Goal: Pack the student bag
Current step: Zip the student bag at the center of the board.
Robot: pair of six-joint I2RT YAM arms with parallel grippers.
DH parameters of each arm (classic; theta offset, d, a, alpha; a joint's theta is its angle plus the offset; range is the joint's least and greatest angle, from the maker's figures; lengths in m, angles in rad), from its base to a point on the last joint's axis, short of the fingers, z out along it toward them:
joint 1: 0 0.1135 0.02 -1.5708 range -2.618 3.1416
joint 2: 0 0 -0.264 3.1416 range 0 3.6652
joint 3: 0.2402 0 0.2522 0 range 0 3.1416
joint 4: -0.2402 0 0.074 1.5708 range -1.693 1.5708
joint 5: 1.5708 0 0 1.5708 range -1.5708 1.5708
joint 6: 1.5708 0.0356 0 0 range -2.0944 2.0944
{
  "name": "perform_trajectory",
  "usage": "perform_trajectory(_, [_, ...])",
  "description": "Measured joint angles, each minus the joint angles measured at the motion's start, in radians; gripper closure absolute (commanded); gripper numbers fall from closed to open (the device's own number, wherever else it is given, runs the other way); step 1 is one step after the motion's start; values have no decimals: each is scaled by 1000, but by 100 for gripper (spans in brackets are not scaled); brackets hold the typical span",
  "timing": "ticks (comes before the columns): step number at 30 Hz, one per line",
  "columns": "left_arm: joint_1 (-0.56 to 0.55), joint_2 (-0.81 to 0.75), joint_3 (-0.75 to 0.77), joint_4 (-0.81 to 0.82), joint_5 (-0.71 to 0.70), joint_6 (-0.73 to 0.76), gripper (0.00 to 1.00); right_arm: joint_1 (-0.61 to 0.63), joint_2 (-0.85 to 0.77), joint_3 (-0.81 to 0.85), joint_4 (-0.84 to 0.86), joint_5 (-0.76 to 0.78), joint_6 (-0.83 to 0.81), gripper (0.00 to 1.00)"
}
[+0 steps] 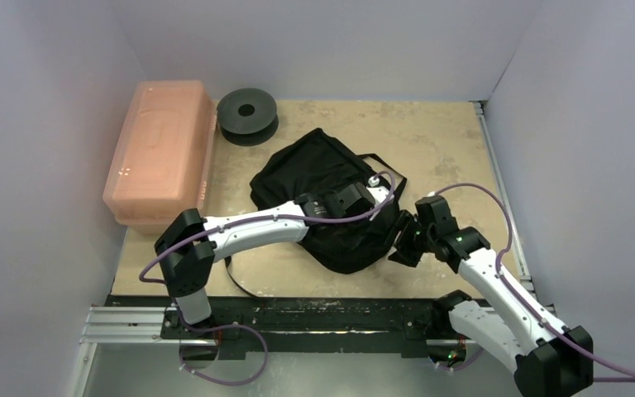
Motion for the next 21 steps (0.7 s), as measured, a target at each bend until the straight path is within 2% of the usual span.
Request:
perform_trajectory(10, [5,-69,0,29,125,-39,100,50,87,25,35,70,85,38])
perform_trajectory(21, [15,-71,0,50,141,-62,100,68,97,69,27,171,201,33])
